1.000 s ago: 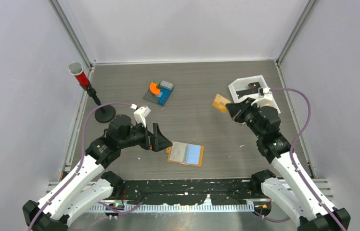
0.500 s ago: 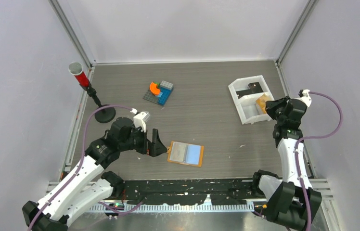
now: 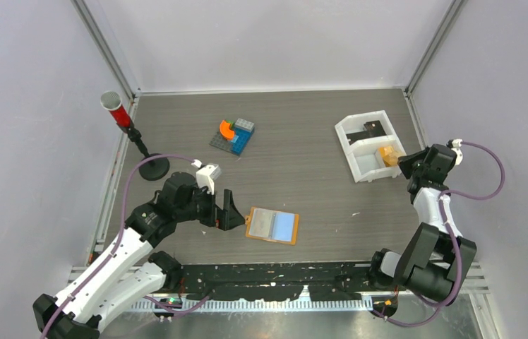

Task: Take the credit cards out of the card holder
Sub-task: Place the credit card in the storage box.

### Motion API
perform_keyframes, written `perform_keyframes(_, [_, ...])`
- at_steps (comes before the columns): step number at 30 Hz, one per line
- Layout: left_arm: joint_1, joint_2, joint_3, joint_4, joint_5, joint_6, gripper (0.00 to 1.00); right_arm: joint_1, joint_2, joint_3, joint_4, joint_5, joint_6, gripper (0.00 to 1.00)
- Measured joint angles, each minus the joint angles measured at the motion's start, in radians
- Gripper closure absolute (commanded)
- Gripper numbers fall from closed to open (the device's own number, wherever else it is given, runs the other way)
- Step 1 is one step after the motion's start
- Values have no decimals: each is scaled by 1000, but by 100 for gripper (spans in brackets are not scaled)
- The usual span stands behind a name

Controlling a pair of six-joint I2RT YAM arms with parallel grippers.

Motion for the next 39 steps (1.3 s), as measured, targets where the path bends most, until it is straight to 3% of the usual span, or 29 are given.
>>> perform_keyframes(24, [0, 31, 30, -7, -8, 5, 1, -13, 181, -22, 241, -31, 107, 94])
perform_keyframes(39, [0, 42, 31, -11, -18, 4, 1, -17, 197, -59, 283, -6, 150, 76])
